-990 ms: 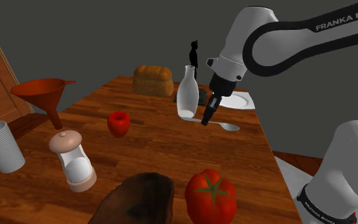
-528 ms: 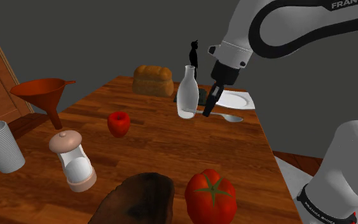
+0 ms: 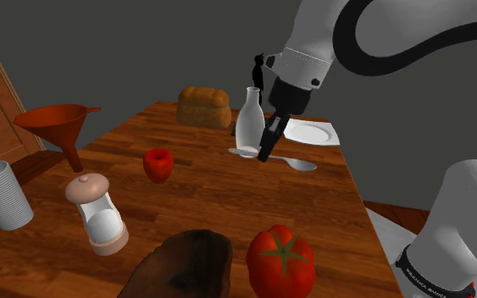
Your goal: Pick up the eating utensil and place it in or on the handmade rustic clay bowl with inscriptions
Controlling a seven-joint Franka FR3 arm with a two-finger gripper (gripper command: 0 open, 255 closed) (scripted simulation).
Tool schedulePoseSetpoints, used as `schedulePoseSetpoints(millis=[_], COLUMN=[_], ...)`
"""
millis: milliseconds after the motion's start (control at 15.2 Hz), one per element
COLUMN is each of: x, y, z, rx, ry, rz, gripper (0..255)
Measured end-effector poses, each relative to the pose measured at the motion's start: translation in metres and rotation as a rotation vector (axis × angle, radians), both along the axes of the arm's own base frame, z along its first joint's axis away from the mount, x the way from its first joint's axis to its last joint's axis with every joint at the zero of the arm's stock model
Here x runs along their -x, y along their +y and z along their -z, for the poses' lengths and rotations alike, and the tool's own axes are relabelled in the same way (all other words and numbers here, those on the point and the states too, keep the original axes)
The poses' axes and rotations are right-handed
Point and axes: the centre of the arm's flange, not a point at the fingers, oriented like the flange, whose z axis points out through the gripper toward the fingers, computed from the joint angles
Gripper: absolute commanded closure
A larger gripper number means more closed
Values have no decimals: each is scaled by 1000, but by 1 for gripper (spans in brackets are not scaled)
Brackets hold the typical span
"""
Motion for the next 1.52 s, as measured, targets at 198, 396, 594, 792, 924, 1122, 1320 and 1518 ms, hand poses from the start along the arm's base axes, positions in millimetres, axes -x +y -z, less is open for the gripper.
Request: schedulePoseSetpoints(millis=[198, 396, 594, 792, 924, 1122, 1320, 1518], x=[6, 13, 22, 30, 36, 44, 50, 53], y=[36, 74, 115, 153, 178, 217, 255, 268], z=[1, -1, -3, -7, -7, -10, -9, 2], rx=[0, 0, 1, 0, 1, 1, 1, 0], ry=[0, 0, 0, 0, 0, 0, 0, 1], rz=[0, 0, 0, 0, 0, -1, -1, 1], gripper=[255, 255, 255, 255, 255, 255, 255, 255])
